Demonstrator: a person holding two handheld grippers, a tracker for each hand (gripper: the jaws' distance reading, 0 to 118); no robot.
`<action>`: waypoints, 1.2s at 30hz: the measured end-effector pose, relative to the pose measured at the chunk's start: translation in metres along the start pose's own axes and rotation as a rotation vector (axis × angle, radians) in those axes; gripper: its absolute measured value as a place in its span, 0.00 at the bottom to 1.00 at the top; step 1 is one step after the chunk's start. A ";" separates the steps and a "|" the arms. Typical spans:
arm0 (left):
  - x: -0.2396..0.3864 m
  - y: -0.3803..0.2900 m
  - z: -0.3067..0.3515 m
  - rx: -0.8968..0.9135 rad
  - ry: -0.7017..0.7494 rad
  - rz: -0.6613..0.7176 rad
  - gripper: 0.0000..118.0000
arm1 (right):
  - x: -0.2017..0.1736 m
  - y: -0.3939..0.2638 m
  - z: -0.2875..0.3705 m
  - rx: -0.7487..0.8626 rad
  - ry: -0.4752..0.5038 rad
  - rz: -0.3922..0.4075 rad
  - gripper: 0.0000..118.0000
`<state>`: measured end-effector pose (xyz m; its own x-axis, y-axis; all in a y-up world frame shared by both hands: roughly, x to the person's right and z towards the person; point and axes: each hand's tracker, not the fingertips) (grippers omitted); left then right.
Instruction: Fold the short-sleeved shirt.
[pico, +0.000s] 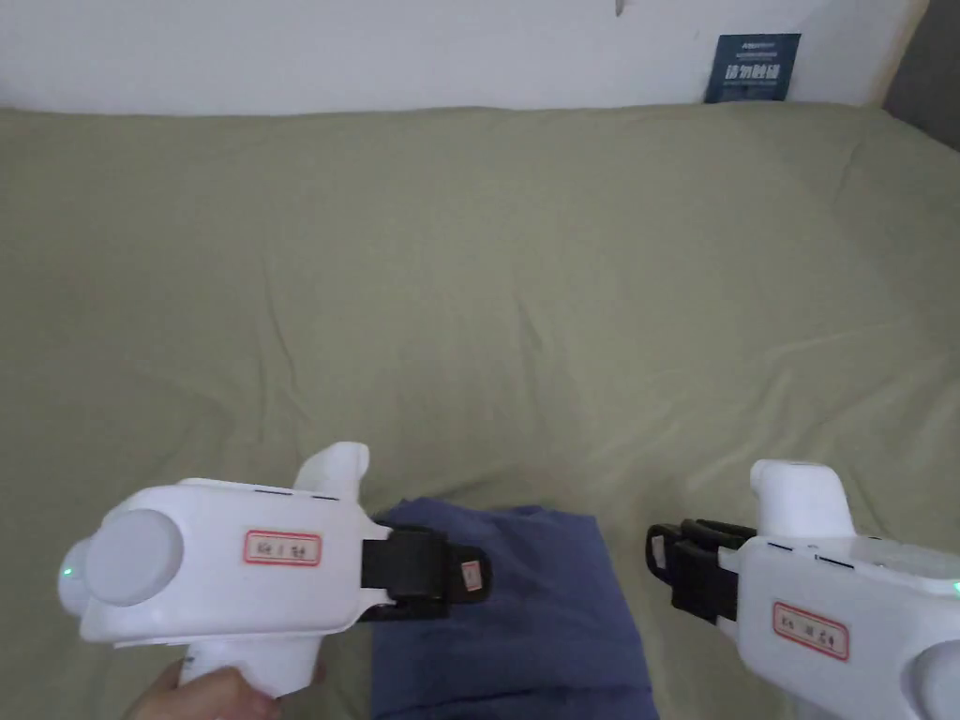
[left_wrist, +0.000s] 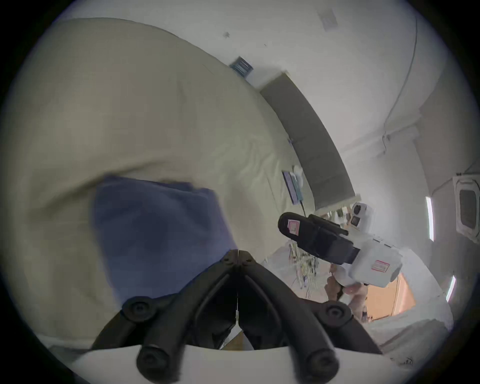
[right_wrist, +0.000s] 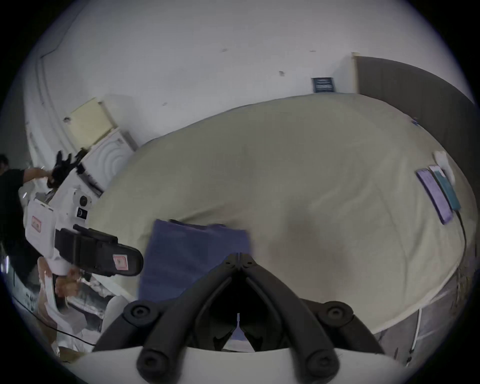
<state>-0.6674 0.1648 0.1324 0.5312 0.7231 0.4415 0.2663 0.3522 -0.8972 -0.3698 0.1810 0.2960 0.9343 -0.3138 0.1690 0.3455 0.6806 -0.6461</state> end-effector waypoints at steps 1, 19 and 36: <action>-0.012 -0.001 0.013 0.019 0.020 0.009 0.01 | -0.010 0.001 -0.008 -0.013 0.021 0.018 0.00; -0.101 -0.035 0.012 0.038 -0.093 0.260 0.77 | -0.023 -0.027 -0.106 -0.225 0.134 0.000 0.00; -0.128 -0.016 -0.060 -0.024 -0.260 0.334 0.59 | -0.017 -0.028 -0.103 -0.209 0.160 -0.065 0.00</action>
<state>-0.6913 0.0314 0.0904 0.3717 0.9221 0.1080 0.1342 0.0617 -0.9890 -0.4048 0.0988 0.2342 0.8791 -0.4646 0.1061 0.3634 0.5096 -0.7799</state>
